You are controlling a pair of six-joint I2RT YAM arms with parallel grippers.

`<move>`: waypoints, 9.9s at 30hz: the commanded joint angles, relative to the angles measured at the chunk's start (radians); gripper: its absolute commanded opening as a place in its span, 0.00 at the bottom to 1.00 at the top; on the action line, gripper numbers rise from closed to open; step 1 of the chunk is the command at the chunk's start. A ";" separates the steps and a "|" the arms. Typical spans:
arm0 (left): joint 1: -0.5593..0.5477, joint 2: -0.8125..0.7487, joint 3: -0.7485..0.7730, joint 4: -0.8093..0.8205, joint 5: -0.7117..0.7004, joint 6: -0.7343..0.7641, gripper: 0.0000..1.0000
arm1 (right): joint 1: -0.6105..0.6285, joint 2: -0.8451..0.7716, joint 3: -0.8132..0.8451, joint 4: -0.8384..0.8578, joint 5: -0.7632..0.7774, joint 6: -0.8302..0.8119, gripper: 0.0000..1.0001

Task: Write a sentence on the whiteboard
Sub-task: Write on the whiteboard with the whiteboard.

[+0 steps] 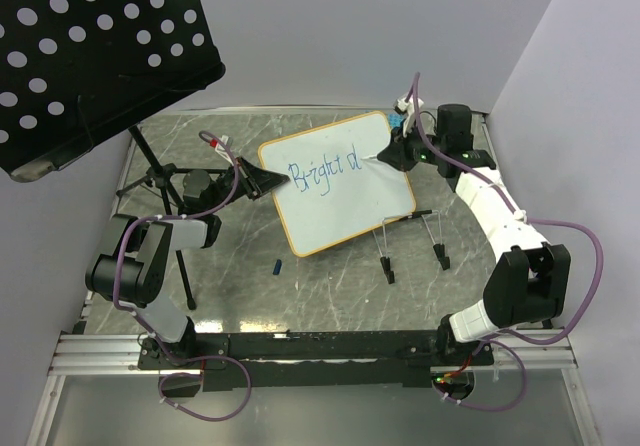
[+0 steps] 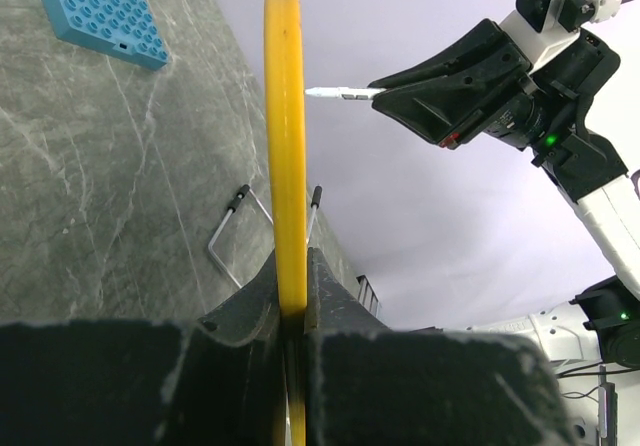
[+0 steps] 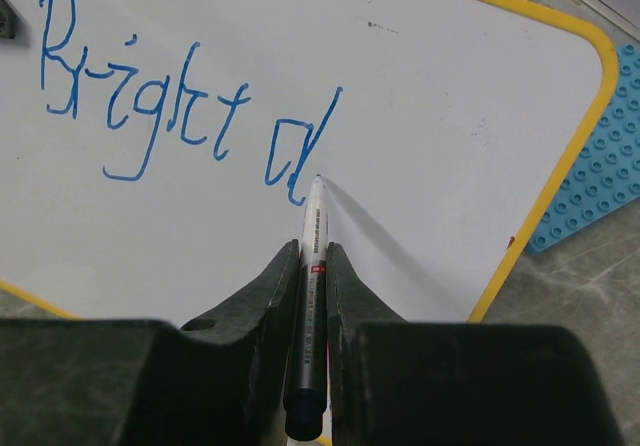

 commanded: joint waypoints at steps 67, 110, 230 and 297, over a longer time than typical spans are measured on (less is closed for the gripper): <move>0.007 -0.104 -0.003 0.296 -0.025 -0.040 0.01 | -0.066 -0.084 -0.044 0.170 -0.154 0.096 0.00; 0.007 -0.095 0.005 0.314 -0.031 -0.052 0.01 | -0.063 -0.054 -0.012 0.134 -0.156 0.061 0.00; 0.013 -0.067 0.017 0.334 -0.019 -0.057 0.01 | -0.020 -0.045 -0.028 -0.001 -0.024 -0.050 0.00; 0.015 -0.055 0.011 0.368 -0.006 -0.075 0.01 | -0.060 0.040 0.094 0.029 0.010 0.001 0.00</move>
